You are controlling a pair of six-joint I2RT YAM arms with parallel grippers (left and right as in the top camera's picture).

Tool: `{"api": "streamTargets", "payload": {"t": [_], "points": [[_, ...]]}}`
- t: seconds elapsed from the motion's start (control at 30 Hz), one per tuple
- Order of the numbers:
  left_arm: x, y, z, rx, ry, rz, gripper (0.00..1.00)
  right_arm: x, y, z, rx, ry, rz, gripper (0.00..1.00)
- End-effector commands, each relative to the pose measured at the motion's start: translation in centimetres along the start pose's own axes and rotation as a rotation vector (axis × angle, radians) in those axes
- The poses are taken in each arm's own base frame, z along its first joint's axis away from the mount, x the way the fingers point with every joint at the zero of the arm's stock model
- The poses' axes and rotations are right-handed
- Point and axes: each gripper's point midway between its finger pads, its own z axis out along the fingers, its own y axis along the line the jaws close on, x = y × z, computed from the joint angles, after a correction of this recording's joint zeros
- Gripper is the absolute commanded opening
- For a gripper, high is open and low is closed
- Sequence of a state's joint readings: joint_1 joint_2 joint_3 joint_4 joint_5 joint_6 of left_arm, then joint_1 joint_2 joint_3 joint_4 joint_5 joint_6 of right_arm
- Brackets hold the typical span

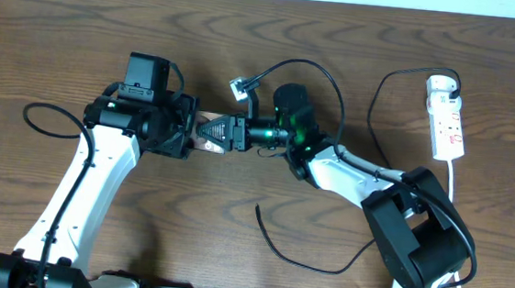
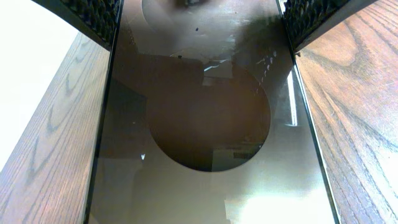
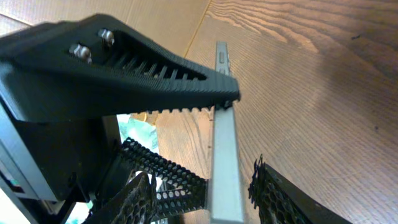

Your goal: Plug charger to phone and switch on socket

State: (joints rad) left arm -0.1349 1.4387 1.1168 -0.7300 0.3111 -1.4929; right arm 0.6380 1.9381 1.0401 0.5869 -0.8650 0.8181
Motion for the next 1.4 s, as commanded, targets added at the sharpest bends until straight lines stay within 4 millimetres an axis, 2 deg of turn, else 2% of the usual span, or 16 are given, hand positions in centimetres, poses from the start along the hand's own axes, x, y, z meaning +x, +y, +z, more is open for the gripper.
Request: {"api": "streamTargets", "payload": {"t": [0.0, 0.4, 0.53, 0.73, 0.83, 0.9, 1.07, 1.1, 1.2, 1.23, 1.37], "points": [[0.0, -0.2, -0.4, 0.014, -0.008, -0.004, 0.07, 0.0, 0.9, 0.7, -0.003, -0.005, -0.029, 0.49], [0.0, -0.2, -0.4, 0.013, -0.008, -0.004, 0.07, 0.0, 0.8, 0.8, -0.001, -0.007, -0.029, 0.32], [0.0, -0.2, -0.4, 0.013, -0.008, -0.004, 0.07, 0.0, 0.8, 0.8, -0.001, -0.007, -0.029, 0.22], [0.0, -0.2, -0.4, 0.013, -0.008, -0.003, 0.07, 0.0, 0.9, 0.8, -0.001, -0.007, -0.029, 0.18], [0.0, -0.1, -0.4, 0.01, -0.008, -0.004, 0.07, 0.0, 0.9, 0.8, -0.001, -0.007, -0.029, 0.06], [0.0, 0.0, -0.4, 0.008, -0.008, -0.004, 0.07, 0.0, 0.9, 0.8, -0.001, -0.007, -0.029, 0.01], [0.0, 0.0, -0.4, 0.006, -0.009, -0.005, 0.07, 0.0, 0.9, 0.8, -0.001, -0.007, -0.029, 0.01], [0.0, 0.0, -0.4, 0.006, -0.008, 0.017, 0.17, -0.1, 0.8, 0.7, -0.001, -0.008, -0.029, 0.01], [0.0, 0.0, -0.4, 0.006, -0.009, 0.045, 0.84, -0.2, 0.8, 0.6, 0.0, -0.01, -0.029, 0.01], [0.0, 0.0, -0.4, 0.006, -0.009, 0.045, 0.89, -0.2, 0.7, 0.6, 0.001, -0.012, -0.028, 0.01], [0.1, -0.3, -0.4, 0.017, -0.005, 0.077, 0.9, -1.1, 0.0, -0.2, 0.014, -0.034, -0.024, 0.01]]}}
